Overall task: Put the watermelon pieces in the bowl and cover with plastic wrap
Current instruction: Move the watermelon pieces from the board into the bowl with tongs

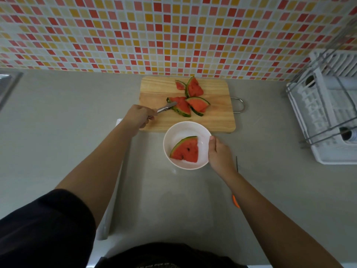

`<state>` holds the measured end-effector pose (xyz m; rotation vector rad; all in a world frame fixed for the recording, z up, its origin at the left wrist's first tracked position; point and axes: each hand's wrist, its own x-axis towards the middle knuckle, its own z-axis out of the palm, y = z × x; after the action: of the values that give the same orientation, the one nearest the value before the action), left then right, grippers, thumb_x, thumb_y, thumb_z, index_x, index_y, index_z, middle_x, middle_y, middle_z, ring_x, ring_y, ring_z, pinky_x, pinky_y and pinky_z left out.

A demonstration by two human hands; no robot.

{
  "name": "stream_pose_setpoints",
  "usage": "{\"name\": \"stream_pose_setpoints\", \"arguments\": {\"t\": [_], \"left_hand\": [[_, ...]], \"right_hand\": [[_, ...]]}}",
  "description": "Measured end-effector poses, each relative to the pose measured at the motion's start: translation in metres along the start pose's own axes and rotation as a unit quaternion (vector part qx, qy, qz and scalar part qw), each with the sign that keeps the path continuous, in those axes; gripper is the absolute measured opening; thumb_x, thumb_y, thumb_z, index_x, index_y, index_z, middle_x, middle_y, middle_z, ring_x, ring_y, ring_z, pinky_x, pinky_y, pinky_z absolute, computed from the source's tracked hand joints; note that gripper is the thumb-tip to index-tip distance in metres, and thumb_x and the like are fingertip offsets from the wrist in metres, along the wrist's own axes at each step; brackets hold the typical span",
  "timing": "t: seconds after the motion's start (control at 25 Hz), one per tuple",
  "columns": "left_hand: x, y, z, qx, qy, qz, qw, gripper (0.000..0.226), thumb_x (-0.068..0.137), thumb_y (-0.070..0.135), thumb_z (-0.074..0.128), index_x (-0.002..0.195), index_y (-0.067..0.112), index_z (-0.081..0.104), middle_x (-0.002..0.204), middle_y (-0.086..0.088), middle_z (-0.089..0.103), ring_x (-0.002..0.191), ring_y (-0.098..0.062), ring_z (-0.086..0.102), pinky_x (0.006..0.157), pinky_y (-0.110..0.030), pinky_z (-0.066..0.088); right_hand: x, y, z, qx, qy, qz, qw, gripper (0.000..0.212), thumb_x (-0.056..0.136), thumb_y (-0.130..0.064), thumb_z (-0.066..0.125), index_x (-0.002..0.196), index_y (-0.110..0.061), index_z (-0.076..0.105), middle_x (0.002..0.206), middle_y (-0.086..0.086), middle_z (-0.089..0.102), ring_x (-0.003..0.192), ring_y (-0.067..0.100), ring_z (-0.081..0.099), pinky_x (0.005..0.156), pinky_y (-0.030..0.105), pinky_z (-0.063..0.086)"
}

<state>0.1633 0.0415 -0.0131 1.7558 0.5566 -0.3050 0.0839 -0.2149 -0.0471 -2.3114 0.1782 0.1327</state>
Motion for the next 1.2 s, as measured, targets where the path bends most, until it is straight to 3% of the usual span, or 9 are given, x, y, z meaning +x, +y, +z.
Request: {"name": "stream_pose_setpoints", "arguments": {"t": [0.16,0.24,0.32,0.48,0.68,0.8,0.96,1.08,1.2], "left_hand": [[-0.005,0.003,-0.036,0.008,-0.001,0.062,0.998,0.013,0.081,0.011,0.064,0.073,0.008,0.074,0.061,-0.005,0.059,0.040,-0.008,0.036,0.039,-0.017,0.028],[-0.012,0.006,-0.058,0.002,-0.078,0.084,0.993,0.015,0.081,0.011,0.063,0.075,0.005,0.075,0.057,-0.002,0.057,0.041,-0.007,0.035,0.038,-0.017,0.028],[-0.022,0.011,-0.061,0.077,-0.169,0.082,0.979,0.019,0.081,0.014,0.065,0.083,-0.002,0.073,0.053,0.002,0.049,0.045,-0.007,0.033,0.040,-0.017,0.027],[-0.041,0.031,-0.021,0.282,-0.245,0.103,0.922,0.013,0.082,0.013,0.065,0.084,0.005,0.076,0.055,0.008,0.056,0.051,-0.005,0.042,0.050,-0.016,0.034],[-0.042,0.067,0.013,0.460,-0.237,0.143,0.844,0.021,0.085,0.025,0.064,0.097,0.013,0.076,0.095,-0.002,0.071,0.092,-0.015,0.060,0.080,-0.026,0.044],[-0.044,0.083,0.009,0.528,-0.213,0.165,0.805,0.023,0.083,0.031,0.064,0.095,0.015,0.076,0.097,-0.001,0.072,0.095,-0.016,0.059,0.081,-0.029,0.044],[-0.029,0.085,-0.016,0.438,-0.101,0.179,0.875,0.018,0.084,0.033,0.063,0.090,0.020,0.074,0.086,0.005,0.067,0.082,-0.011,0.055,0.071,-0.024,0.037],[-0.010,0.058,-0.012,0.279,-0.048,0.098,0.954,0.017,0.084,0.027,0.063,0.083,0.012,0.068,0.071,0.001,0.060,0.060,-0.012,0.048,0.059,-0.026,0.039],[0.007,0.037,0.010,0.152,-0.045,0.017,0.987,0.021,0.084,0.024,0.064,0.080,0.004,0.066,0.066,-0.005,0.055,0.048,-0.013,0.035,0.043,-0.022,0.029]], "right_hand": [[0.000,0.000,0.001,0.018,0.008,0.019,1.000,0.043,0.098,-0.034,0.027,0.058,-0.023,0.039,0.055,-0.004,0.048,0.055,0.013,0.047,0.049,0.026,0.029],[-0.001,0.000,0.003,0.033,0.014,0.028,0.999,0.045,0.098,-0.037,0.026,0.057,-0.022,0.039,0.055,-0.003,0.048,0.054,0.011,0.048,0.049,0.027,0.030],[-0.001,0.001,0.004,0.037,0.020,0.035,0.998,0.047,0.097,-0.039,0.025,0.057,-0.020,0.041,0.055,-0.003,0.050,0.055,0.010,0.049,0.049,0.028,0.029],[0.000,0.003,0.004,0.036,0.021,0.034,0.999,0.049,0.098,-0.038,0.025,0.070,-0.010,0.055,0.062,0.000,0.052,0.060,0.019,0.050,0.059,0.030,0.032],[0.000,0.002,0.005,0.038,0.016,0.029,0.999,0.051,0.099,-0.036,0.025,0.075,-0.006,0.058,0.071,0.006,0.055,0.070,0.025,0.052,0.064,0.030,0.035],[0.000,0.001,0.005,0.044,0.011,0.034,0.998,0.051,0.099,-0.037,0.025,0.064,-0.012,0.051,0.063,0.003,0.054,0.067,0.025,0.053,0.061,0.031,0.034],[0.000,0.001,0.005,0.043,0.016,0.026,0.999,0.051,0.099,-0.035,0.025,0.063,-0.009,0.051,0.058,0.000,0.052,0.064,0.025,0.053,0.058,0.031,0.033],[-0.001,0.003,0.005,0.040,0.023,0.017,0.999,0.048,0.099,-0.035,0.027,0.065,-0.010,0.050,0.058,0.000,0.052,0.061,0.023,0.053,0.056,0.031,0.034],[0.001,0.004,0.007,0.038,0.023,0.023,0.999,0.046,0.099,-0.035,0.028,0.071,-0.010,0.054,0.064,0.004,0.056,0.065,0.025,0.056,0.060,0.031,0.039]]}}
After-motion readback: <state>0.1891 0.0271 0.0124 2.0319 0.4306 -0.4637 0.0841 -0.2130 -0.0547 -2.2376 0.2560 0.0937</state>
